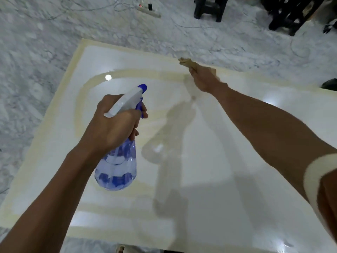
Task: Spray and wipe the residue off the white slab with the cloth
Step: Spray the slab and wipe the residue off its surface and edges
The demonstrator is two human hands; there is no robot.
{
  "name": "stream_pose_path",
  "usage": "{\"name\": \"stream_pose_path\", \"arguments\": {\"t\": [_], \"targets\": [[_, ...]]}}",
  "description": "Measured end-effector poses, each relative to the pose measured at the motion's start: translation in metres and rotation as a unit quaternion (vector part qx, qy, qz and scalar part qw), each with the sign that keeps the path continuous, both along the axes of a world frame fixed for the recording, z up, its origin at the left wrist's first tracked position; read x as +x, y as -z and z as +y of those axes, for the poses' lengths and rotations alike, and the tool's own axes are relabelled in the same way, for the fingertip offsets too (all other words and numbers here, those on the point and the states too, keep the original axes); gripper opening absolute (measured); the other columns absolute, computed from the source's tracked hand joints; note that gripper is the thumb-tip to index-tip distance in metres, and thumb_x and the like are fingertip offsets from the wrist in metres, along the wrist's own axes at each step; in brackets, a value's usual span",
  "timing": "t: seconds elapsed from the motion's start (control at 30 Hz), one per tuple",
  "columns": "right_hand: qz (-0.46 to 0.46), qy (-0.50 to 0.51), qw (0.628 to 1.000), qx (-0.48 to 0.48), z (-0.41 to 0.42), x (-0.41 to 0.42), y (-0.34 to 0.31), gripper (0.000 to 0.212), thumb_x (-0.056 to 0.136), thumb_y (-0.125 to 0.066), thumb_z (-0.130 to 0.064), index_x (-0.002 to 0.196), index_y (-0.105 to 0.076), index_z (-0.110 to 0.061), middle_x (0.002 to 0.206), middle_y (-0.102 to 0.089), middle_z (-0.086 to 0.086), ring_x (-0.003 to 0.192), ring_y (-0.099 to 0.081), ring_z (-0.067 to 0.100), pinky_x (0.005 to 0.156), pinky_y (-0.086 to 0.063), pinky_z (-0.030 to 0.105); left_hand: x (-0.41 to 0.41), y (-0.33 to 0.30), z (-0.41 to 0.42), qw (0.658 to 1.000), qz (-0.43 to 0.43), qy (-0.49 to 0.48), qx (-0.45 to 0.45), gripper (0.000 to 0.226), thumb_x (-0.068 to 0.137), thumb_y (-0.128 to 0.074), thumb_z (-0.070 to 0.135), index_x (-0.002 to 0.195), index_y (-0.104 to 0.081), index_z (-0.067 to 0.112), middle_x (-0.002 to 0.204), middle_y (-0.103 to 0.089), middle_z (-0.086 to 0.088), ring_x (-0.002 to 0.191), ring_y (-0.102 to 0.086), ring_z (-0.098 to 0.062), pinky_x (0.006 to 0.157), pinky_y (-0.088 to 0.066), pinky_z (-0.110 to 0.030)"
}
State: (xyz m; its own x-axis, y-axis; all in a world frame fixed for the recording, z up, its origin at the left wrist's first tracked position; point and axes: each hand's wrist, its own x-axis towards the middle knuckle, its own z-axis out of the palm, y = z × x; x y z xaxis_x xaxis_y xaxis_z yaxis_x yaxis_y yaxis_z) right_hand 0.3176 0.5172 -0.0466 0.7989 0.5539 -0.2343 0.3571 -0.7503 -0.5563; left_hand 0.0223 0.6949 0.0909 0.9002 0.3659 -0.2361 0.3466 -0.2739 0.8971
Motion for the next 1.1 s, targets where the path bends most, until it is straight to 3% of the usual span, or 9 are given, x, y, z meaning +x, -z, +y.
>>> {"name": "stream_pose_path", "arguments": {"t": [0.1, 0.17, 0.33, 0.47, 0.73, 0.9, 0.97, 1.03, 1.1], "targets": [[-0.032, -0.024, 0.981, -0.191, 0.023, 0.013, 0.069, 0.059, 0.106, -0.019, -0.046, 0.16, -0.009, -0.024, 0.168, 0.0, 0.011, 0.154, 0.0, 0.036, 0.123, 0.001, 0.053, 0.014, 0.009, 0.007, 1.0, -0.011, -0.01, 0.001, 0.03, 0.078, -0.05, 0.003, 0.06, -0.062, 0.023, 0.074, -0.074, -0.002, 0.039, -0.056, -0.014, 0.054, -0.06, -0.031], [-0.054, -0.017, 0.974, -0.218, 0.03, -0.009, 0.095, 0.057, 0.106, -0.014, -0.046, 0.16, 0.002, -0.032, 0.167, 0.016, 0.006, 0.153, 0.016, 0.032, 0.12, 0.014, 0.054, 0.016, 0.013, 0.008, 1.0, -0.007, -0.011, -0.001, 0.031, 0.074, -0.05, 0.006, 0.055, -0.061, 0.027, 0.072, -0.074, -0.001, 0.039, -0.056, -0.015, 0.054, -0.061, -0.032], [-0.103, -0.056, 0.973, -0.201, 0.015, -0.088, 0.094, 0.057, 0.105, -0.019, -0.049, 0.159, -0.007, -0.035, 0.169, 0.007, 0.005, 0.154, 0.009, 0.033, 0.122, 0.008, 0.056, -0.003, 0.011, 0.001, 1.0, 0.016, -0.005, 0.012, 0.029, 0.087, -0.05, -0.006, 0.071, -0.065, 0.013, 0.066, -0.072, 0.005, 0.038, -0.055, -0.012, 0.052, -0.057, -0.026], [-0.099, -0.102, 0.973, -0.18, -0.006, -0.198, 0.095, 0.07, 0.092, -0.003, -0.058, 0.158, -0.013, -0.037, 0.168, 0.0, 0.008, 0.154, 0.005, 0.036, 0.12, 0.003, 0.061, -0.051, -0.001, -0.006, 0.999, 0.029, 0.011, 0.013, 0.022, 0.084, -0.05, -0.003, 0.087, -0.071, 0.004, 0.05, -0.064, 0.014, 0.038, -0.055, -0.012, 0.066, -0.065, -0.047], [-0.131, -0.17, 0.971, -0.108, -0.055, -0.44, 0.105, 0.056, 0.104, -0.022, -0.049, 0.157, -0.023, -0.034, 0.166, -0.016, 0.013, 0.153, -0.008, 0.042, 0.119, -0.001, 0.059, -0.184, -0.021, -0.024, 0.997, 0.059, 0.044, -0.009, 0.019, 0.085, -0.051, 0.001, 0.083, -0.069, 0.001, 0.048, -0.062, 0.007, 0.038, -0.053, -0.019, 0.068, -0.061, -0.059], [-0.047, -0.11, 0.985, -0.124, -0.054, -0.547, 0.079, 0.052, 0.106, -0.018, -0.047, 0.157, -0.021, -0.037, 0.168, -0.012, 0.006, 0.154, -0.007, 0.033, 0.12, -0.002, 0.052, -0.252, -0.03, -0.03, 0.996, 0.057, 0.05, -0.041, 0.023, 0.073, -0.05, 0.015, 0.079, -0.07, 0.005, 0.071, -0.073, -0.007, 0.037, -0.053, -0.014, 0.066, -0.061, -0.059], [0.096, -0.058, 0.988, -0.102, -0.043, -0.547, 0.061, 0.053, 0.107, -0.023, -0.043, 0.159, -0.016, -0.032, 0.169, -0.002, 0.001, 0.155, 0.003, 0.027, 0.124, 0.003, 0.05, -0.269, -0.034, -0.031, 0.996, 0.051, 0.056, -0.038, 0.023, 0.073, -0.05, 0.015, 0.079, -0.07, 0.005, 0.078, -0.074, -0.011, 0.037, -0.054, -0.013, 0.065, -0.061, -0.058], [0.25, 0.008, 0.965, 0.078, -0.033, -0.537, 0.021, 0.05, 0.106, -0.031, -0.037, 0.153, -0.038, -0.025, 0.164, -0.027, 0.0, 0.154, -0.018, 0.027, 0.125, -0.014, 0.044, -0.281, -0.04, -0.029, 0.997, 0.046, 0.058, -0.028, 0.02, 0.078, -0.052, 0.01, 0.082, -0.07, 0.002, 0.083, -0.075, -0.013, 0.038, -0.054, -0.012, 0.065, -0.061, -0.056], [0.27, 0.08, 0.933, 0.222, -0.031, -0.524, -0.021, 0.041, 0.108, -0.032, -0.02, 0.144, -0.05, -0.016, 0.154, -0.045, 0.002, 0.147, -0.035, 0.022, 0.12, -0.026, 0.031, -0.29, -0.045, -0.026, 0.998, 0.04, 0.057, -0.01, 0.018, 0.084, -0.052, -0.001, 0.084, -0.07, 0.0, 0.086, -0.076, -0.015, 0.038, -0.055, -0.011, 0.065, -0.061, -0.054]]}}
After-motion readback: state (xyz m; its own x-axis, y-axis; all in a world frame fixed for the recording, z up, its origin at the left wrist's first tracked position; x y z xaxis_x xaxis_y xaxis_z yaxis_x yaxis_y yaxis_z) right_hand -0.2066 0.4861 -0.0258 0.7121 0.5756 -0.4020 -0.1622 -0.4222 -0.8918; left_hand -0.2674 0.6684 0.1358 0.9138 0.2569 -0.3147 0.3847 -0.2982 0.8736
